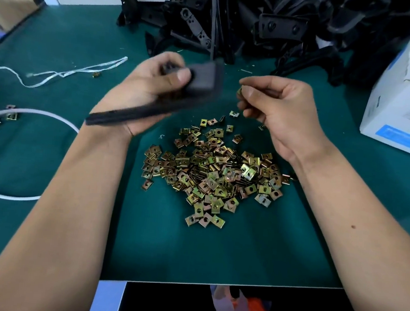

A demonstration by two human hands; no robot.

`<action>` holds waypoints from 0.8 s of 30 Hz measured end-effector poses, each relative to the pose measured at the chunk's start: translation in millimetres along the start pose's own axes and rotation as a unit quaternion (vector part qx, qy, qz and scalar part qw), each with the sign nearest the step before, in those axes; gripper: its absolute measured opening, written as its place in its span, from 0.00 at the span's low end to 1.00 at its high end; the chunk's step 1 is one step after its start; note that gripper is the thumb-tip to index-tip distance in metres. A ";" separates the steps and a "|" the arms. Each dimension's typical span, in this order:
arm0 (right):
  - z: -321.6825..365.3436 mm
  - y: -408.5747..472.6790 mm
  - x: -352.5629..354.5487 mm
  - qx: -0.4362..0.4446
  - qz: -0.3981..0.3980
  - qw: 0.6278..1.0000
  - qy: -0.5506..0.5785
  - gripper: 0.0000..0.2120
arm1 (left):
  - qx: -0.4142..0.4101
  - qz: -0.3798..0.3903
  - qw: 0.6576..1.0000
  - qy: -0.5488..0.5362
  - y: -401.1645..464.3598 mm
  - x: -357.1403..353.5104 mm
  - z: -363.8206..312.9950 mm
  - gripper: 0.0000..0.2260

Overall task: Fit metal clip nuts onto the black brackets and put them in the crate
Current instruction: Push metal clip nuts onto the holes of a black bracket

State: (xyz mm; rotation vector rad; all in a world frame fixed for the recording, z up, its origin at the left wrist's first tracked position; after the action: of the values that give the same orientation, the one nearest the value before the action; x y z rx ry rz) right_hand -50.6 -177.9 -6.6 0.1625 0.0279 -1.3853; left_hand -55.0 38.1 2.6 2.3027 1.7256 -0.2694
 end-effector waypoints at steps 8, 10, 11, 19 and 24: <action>1.0 -1.3 -2.9 -0.008 -0.005 1.000 -0.026 0.05 | 0.017 0.089 0.950 0.300 1.1 -34.0 5.0 0.27; 0.6 -2.2 -3.8 -0.015 0.003 1.000 -0.018 0.05 | 0.013 0.105 0.949 0.297 1.0 -43.6 7.5 0.28; 0.7 -2.4 -4.4 -0.017 0.006 1.000 -0.022 0.04 | 0.010 0.111 0.950 0.291 1.2 -47.5 8.1 0.27; -1.2 -5.8 -11.6 -0.049 0.014 0.999 -0.001 0.04 | -0.009 0.111 0.950 0.292 2.1 -58.1 9.1 0.29; -1.7 -6.3 -12.5 -0.073 0.017 0.997 0.017 0.03 | -0.024 0.084 0.946 0.313 4.3 -58.0 8.4 0.28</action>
State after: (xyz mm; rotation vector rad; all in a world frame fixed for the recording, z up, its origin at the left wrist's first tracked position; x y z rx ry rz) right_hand -59.0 -166.6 -7.4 0.0636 0.1547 -1.3416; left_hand -67.1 -18.6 12.1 2.6558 1.7250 0.5967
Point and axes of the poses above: each hand's wrist, its own y-axis towards the middle knuckle, its own x-axis out of the back of the hand, z = x × y, the point moved 8 cm from there along y, towards the middle knuckle, and after that the axes turned 4 degrees about z, right-handed, at the moved point
